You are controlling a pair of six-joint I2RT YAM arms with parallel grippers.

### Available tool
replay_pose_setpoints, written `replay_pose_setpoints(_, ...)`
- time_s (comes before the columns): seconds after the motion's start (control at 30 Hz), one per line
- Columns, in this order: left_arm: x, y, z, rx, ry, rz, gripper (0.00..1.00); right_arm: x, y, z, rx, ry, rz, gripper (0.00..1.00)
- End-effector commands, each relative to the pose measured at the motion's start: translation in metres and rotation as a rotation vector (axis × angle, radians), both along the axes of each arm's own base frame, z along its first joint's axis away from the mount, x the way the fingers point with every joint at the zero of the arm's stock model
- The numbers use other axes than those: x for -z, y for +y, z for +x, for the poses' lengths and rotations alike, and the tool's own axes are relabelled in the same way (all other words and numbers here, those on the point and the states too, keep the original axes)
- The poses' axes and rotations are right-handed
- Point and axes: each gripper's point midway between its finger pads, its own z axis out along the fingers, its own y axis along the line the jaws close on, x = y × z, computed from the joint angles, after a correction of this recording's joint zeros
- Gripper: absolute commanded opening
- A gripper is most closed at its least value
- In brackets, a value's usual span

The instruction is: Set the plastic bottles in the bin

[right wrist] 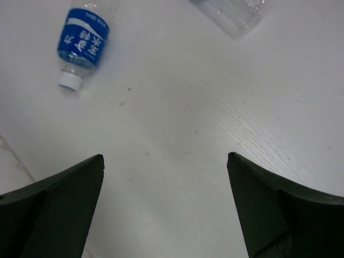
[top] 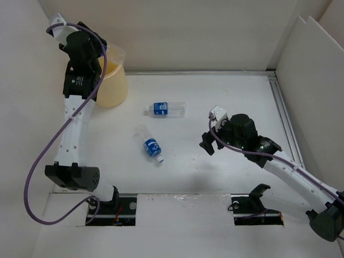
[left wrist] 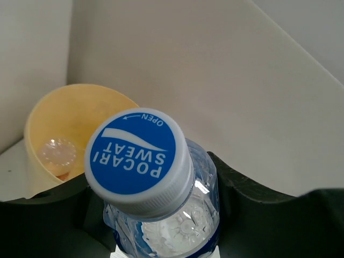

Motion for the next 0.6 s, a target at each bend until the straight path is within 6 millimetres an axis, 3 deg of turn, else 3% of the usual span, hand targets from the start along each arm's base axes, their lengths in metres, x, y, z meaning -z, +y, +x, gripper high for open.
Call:
replay_pose_setpoints(0.0, -0.023, 0.038, -0.007, -0.22, -0.089, 0.089, 0.0, -0.025, 0.019, -0.008, -0.052, -0.065, 0.129, 1.0)
replay_pose_setpoints(0.07, -0.025, 0.051, -0.002, -0.249, -0.106, 0.097, 0.0, -0.025, 0.028, -0.015, -0.092, -0.072, 0.161, 1.0)
replay_pose_setpoints(0.13, -0.04, 0.058, 0.003, -0.276, -0.127, 0.124, 0.0, -0.022, 0.032, -0.018, -0.102, -0.065, 0.153, 1.0)
replay_pose_setpoints(0.17, -0.022, 0.064, 0.019, -0.314, -0.075, 0.138, 0.0, -0.017, 0.031, -0.017, -0.097, -0.072, 0.133, 1.0)
replay_pose_setpoints(0.27, -0.001, 0.083, 0.046, -0.345, -0.016, 0.151, 0.0, -0.007, 0.034, -0.011, -0.102, -0.074, 0.083, 1.0)
replay_pose_setpoints(0.33, 0.012, 0.104, 0.055, -0.36, 0.004, 0.129, 0.0, -0.013, 0.039, -0.005, -0.107, -0.086, 0.081, 1.0)
replay_pose_setpoints(0.5, 0.044, 0.139, 0.09, -0.354, 0.054, 0.129, 0.0, 0.011, 0.063, -0.001, -0.179, -0.056, 0.03, 1.0)
replay_pose_setpoints(0.57, 0.055, 0.139, 0.103, -0.323, 0.06, 0.12, 0.17, 0.009, 0.078, -0.002, -0.205, -0.066, 0.035, 1.0)
